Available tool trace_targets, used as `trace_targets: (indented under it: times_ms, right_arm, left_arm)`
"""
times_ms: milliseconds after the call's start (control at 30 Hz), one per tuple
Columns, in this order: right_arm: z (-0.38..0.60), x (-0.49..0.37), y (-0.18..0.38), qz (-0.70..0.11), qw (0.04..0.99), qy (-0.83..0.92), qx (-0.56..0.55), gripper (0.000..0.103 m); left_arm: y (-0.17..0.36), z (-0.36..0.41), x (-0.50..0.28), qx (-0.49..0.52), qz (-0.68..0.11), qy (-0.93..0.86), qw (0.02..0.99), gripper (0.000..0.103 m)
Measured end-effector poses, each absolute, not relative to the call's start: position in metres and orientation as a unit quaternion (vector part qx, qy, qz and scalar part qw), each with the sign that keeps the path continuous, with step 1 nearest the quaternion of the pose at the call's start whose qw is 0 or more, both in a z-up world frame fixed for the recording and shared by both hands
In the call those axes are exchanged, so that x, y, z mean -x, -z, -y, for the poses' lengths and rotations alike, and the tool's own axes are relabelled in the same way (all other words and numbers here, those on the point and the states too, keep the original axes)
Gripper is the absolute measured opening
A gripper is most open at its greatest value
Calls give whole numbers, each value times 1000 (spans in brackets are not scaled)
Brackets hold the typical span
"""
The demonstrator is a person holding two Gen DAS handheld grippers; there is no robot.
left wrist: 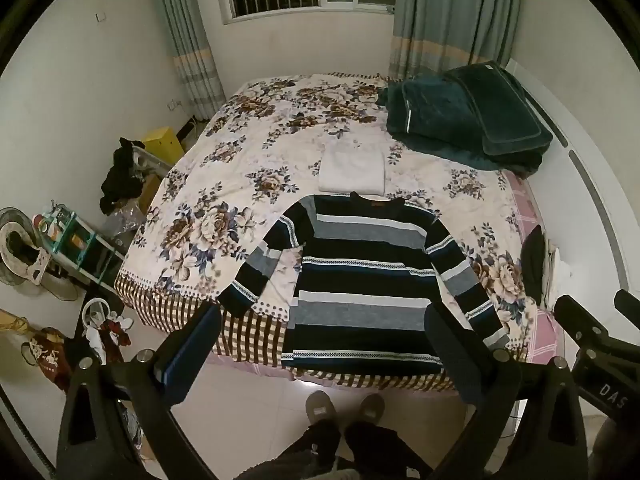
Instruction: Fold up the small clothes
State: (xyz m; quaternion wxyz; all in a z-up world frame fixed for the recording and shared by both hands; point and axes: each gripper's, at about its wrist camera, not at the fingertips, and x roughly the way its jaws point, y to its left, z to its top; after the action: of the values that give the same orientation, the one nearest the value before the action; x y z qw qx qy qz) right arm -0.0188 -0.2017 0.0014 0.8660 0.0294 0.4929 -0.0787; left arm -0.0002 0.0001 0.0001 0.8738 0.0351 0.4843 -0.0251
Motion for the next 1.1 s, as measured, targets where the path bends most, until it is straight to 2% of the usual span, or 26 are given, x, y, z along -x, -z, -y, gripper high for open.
trace_targets:
  times_ms: [1100]
  right_arm:
    - [194,8,-6,-490,868,83,-20,103]
  left_arm:
    - [0,0,0,-30,-486,28,873,103]
